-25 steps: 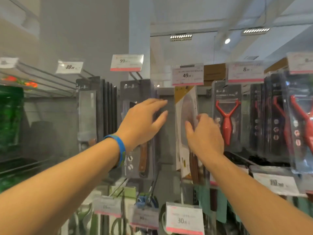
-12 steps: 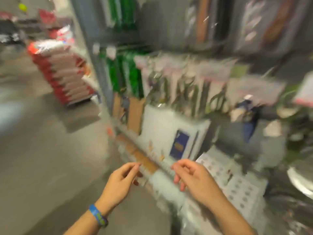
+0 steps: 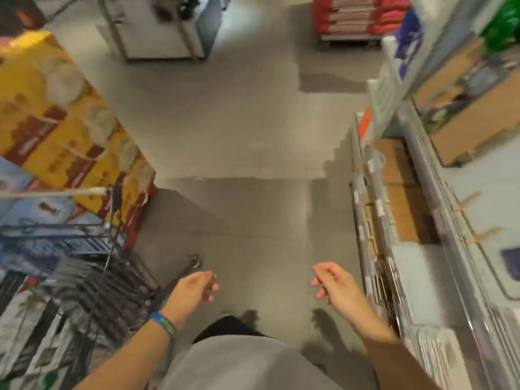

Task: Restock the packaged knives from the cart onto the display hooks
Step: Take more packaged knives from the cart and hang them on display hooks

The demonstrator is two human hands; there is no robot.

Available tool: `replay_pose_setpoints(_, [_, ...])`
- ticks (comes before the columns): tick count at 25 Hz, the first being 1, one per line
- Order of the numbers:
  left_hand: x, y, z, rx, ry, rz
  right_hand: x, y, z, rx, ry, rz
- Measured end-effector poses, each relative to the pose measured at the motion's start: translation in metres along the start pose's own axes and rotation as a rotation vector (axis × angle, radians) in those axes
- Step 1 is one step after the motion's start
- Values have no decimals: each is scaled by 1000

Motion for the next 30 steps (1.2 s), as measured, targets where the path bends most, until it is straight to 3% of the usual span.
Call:
replay_pose_setpoints(4, [50,-74,-14,-126,-148,86,67,97,-44,129,-40,223])
replay_pose_setpoints(8, [66,-164,-25,-352,-135,183,142,214,-80,271,-133,441])
replay_pose_setpoints(14, [113,-255,9,-688,-233,385,181,353,-109,543,-144,768])
replay_pose_setpoints(19, [161,-255,53,-1048,-437,643,201,460,-115,861,-236,1015])
replay_pose_setpoints(24, [149,-242,73,-1354,-565,741,244,564,-95,1172,-407,1326])
replay_pose_setpoints(30, [135,-219,83,-1528,-556,814,237,634,-62,1273,-518,1529])
Point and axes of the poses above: each hand's wrist, its own z-axis away from the middle knuckle, its own y-axis out of the palm, x = y × z, the point moved 4 cm from there along -z, towards the middle knuckle, and after that the axes turned 13 degrees about y, right-handed, at the moved point
